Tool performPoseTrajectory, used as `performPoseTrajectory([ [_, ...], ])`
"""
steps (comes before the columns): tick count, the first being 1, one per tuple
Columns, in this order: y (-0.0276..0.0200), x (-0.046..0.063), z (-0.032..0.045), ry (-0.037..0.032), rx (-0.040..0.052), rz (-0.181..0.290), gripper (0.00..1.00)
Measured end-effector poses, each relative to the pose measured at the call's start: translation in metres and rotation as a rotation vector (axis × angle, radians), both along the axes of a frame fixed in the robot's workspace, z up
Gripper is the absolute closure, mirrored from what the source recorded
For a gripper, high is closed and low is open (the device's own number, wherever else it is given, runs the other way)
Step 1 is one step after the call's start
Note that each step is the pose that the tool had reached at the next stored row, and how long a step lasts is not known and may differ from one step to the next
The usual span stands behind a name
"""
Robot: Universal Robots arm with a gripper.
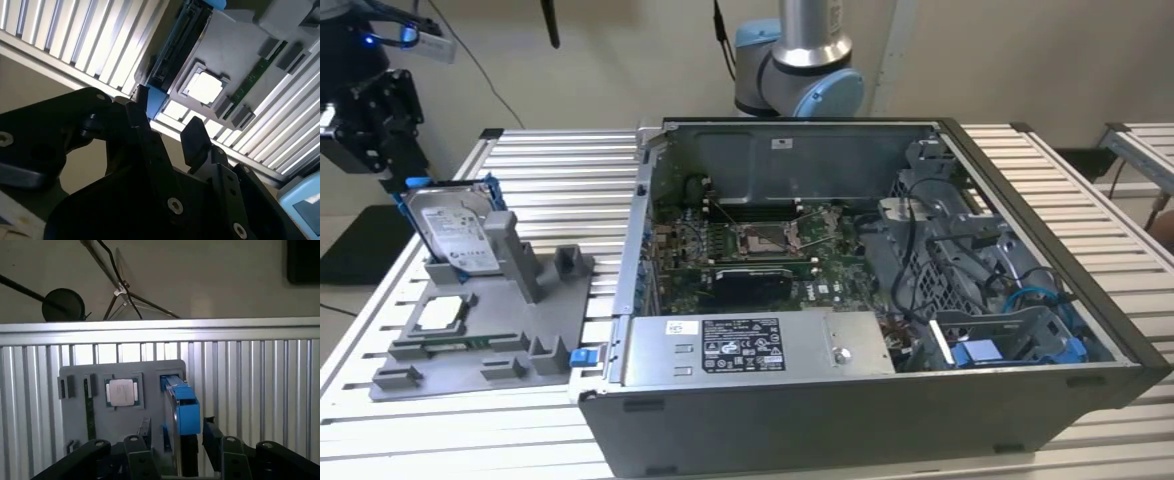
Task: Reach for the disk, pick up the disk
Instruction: 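Pick up the disk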
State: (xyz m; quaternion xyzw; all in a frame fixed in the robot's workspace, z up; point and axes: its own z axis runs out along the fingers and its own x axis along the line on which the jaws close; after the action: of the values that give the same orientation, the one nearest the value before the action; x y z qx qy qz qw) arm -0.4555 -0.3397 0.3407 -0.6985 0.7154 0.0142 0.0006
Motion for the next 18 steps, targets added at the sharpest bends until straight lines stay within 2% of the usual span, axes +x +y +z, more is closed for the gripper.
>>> performPoseTrajectory([
  [7, 0.0017, 0.000, -0.0093, -0.0018, 0.0007, 0.009, 0.00],
  [12, 0.0052, 0.000, -0.0130, -0.0022, 0.0029, 0.010, 0.00],
  [18, 0.0056, 0.000, -0.0224, -0.0021, 0.0043, 0.010, 0.00],
])
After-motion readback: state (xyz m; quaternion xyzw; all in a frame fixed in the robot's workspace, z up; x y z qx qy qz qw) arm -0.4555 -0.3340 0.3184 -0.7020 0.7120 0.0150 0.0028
